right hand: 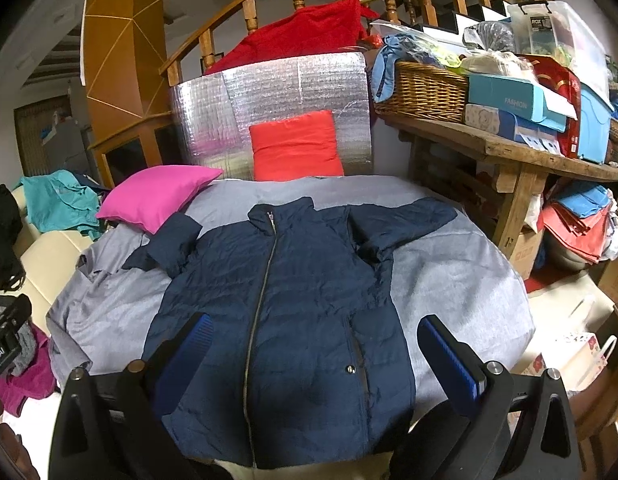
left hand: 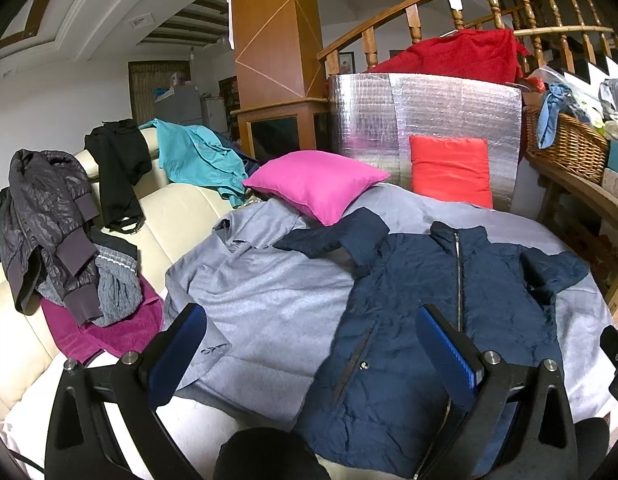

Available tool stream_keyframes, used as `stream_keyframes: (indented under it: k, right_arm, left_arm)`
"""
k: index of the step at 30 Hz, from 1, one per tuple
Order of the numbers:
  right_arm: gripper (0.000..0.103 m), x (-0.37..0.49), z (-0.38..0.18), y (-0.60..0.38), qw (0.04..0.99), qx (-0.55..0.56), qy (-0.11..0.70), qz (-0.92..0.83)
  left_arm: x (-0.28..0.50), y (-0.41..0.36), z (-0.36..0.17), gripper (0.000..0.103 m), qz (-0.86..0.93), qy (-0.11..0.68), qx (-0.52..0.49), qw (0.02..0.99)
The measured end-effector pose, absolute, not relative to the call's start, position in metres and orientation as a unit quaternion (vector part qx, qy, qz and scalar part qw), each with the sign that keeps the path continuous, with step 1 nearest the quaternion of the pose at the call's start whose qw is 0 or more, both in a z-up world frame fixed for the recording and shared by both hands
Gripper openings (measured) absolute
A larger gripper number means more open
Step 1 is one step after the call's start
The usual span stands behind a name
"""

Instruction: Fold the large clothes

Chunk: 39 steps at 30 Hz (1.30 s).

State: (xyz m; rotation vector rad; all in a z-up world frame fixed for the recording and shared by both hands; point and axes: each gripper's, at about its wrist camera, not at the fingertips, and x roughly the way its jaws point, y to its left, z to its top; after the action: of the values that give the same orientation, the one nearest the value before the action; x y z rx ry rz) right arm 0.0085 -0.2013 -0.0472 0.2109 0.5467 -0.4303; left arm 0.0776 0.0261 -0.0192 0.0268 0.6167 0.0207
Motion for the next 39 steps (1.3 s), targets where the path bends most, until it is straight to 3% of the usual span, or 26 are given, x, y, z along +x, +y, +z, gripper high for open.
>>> stream_keyframes:
  k: [9,15,19,27,30,35,36,37,39]
  right_arm:
    - [0.103,0.057,-0.056,-0.253,0.927,0.133,0.267,-0.229]
    - [0.103,0.097,-0.081,-0.335,0.915,0.205,0.255,-0.235]
    - [0.103,0.136,-0.116,-0.429,0.891,0.312,0.246,-0.220]
    - [0.103,0.194,-0.196,-0.599,0.793,0.547,0.179,-0.201]
    - [0.092,0.212,-0.223,-0.638,0.766,0.570,0.190,-0.229]
    - [0.082,0.238,-0.250,-0.671,0.751,0.580,0.202,-0.242]
    - [0.075,0.245,-0.248,-0.673,0.758,0.572,0.203,-0.240]
    - [0.054,0.248,-0.249,-0.672,0.760,0.571,0.206,-0.233]
    - [0.024,0.258,-0.257,-0.670,0.753,0.585,0.223,-0.203]
  left_arm:
    - [0.143,-0.005,-0.040,0.103,0.008,0.333,0.028,0.943]
    - [0.234,-0.039,-0.106,0.103,-0.043,0.438,0.006,0.898]
    - [0.297,-0.065,-0.164,0.103,-0.029,0.490,-0.002,0.871]
    - [0.360,-0.111,-0.227,0.103,-0.024,0.502,0.009,0.865]
    - [0.365,-0.122,-0.240,0.103,-0.041,0.512,0.024,0.858]
    - [0.366,-0.135,-0.241,0.103,-0.049,0.496,0.052,0.865]
    - [0.366,-0.138,-0.239,0.103,-0.050,0.492,0.056,0.867]
    - [0.365,-0.138,-0.237,0.103,-0.051,0.487,0.059,0.870]
    - [0.365,-0.138,-0.235,0.103,-0.050,0.479,0.063,0.874]
